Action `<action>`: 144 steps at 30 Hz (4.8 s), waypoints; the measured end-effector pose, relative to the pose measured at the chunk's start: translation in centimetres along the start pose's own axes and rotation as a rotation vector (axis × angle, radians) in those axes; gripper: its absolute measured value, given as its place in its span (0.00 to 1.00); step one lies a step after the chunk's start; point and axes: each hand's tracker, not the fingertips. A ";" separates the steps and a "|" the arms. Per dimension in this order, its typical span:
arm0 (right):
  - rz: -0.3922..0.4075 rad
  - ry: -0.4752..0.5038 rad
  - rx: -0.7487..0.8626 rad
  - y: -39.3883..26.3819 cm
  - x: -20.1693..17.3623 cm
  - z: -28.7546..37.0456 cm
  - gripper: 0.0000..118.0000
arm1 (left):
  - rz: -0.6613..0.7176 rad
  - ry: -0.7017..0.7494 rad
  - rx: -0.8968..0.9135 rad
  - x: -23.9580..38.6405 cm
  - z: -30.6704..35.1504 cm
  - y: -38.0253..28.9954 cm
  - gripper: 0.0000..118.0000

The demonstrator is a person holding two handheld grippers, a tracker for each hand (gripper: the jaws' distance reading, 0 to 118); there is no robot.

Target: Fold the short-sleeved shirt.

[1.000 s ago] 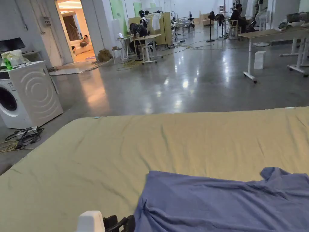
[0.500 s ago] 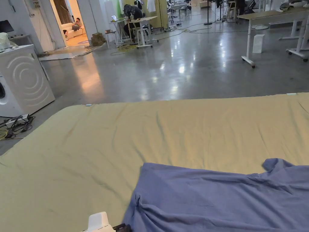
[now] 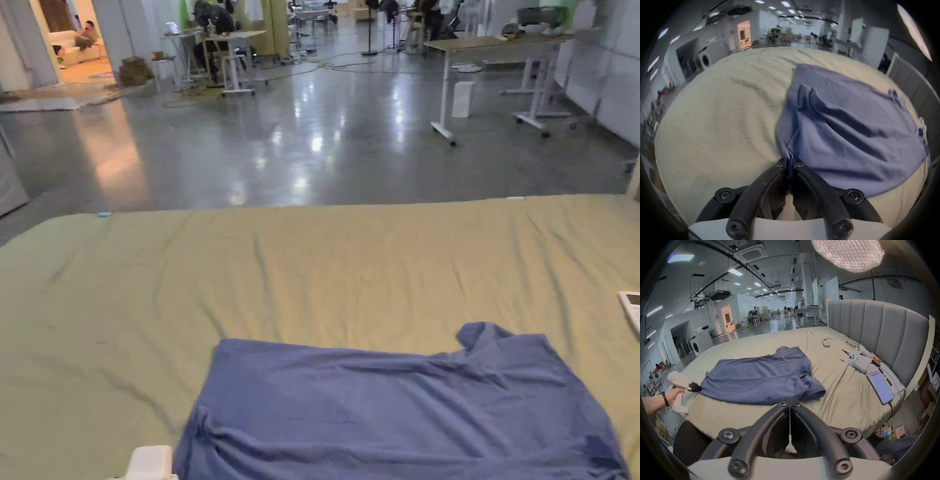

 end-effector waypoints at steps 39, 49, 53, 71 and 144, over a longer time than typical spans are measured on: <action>-0.069 -0.155 -0.163 -3.2 6.7 -4.3 0.05 | 0.299 -0.238 0.111 -8.1 15.6 -10.4 0.04; -0.076 -0.165 -0.216 -6.9 7.8 -4.4 0.59 | 0.341 -0.159 0.114 -8.3 13.2 -13.7 0.71; -0.103 -0.126 -0.046 -3.9 7.6 -0.5 0.59 | 0.205 -0.080 0.281 -7.5 19.2 -12.0 0.71; 0.109 0.180 0.366 5.5 -6.1 10.3 0.24 | -0.130 -0.042 0.911 5.7 38.5 -10.9 0.14; 0.000 0.034 -0.395 11.7 6.9 -30.1 0.57 | -0.009 -0.120 -0.277 0.4 -6.8 13.9 0.05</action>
